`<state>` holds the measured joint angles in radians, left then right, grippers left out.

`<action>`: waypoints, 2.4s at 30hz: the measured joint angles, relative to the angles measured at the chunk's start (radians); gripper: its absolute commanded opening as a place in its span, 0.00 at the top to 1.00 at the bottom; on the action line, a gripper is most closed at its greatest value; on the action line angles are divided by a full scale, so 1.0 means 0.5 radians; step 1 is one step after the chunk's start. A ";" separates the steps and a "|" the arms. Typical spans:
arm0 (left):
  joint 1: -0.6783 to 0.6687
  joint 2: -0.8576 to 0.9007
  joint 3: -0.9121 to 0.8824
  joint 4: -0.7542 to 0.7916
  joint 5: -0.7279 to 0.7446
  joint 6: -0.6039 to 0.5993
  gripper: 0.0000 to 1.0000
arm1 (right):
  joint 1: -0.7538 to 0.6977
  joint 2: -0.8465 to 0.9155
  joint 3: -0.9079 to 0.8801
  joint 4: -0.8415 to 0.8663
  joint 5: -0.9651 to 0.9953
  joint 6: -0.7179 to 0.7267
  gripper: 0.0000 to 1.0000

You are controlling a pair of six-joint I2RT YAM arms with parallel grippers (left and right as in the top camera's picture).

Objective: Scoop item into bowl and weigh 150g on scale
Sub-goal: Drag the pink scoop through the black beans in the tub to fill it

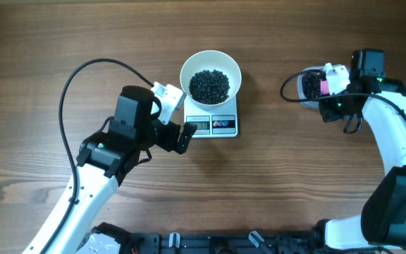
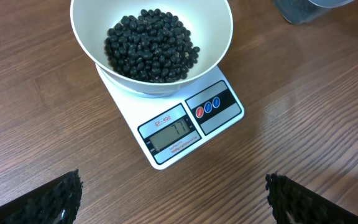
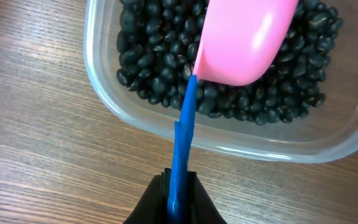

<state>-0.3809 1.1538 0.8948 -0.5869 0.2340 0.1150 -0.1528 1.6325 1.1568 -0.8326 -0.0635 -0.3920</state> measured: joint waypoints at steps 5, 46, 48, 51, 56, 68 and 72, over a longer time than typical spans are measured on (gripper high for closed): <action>0.000 0.000 0.000 0.000 0.000 0.000 0.00 | 0.000 0.001 0.000 -0.036 -0.014 -0.008 0.96; 0.000 0.000 0.000 0.000 0.000 0.000 0.00 | 0.000 0.001 0.008 -0.072 -0.081 0.017 0.96; 0.000 0.000 0.000 0.000 0.000 0.000 0.00 | 0.000 0.001 0.008 -0.072 -0.082 0.018 0.96; 0.000 0.000 0.000 0.000 0.000 0.000 0.00 | 0.000 0.001 0.008 -0.070 -0.082 0.031 0.96; 0.000 0.000 0.000 0.000 0.000 0.000 0.00 | 0.000 0.001 0.008 -0.072 -0.132 0.063 0.96; 0.000 0.000 0.000 0.000 0.000 0.000 0.00 | -0.001 0.001 0.008 -0.084 -0.150 0.063 0.96; 0.000 0.000 0.000 0.000 0.000 0.000 0.00 | -0.001 0.001 0.008 -0.082 -0.150 0.063 0.96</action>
<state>-0.3809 1.1538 0.8948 -0.5869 0.2340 0.1150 -0.1532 1.6329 1.1606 -0.8738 -0.1383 -0.3607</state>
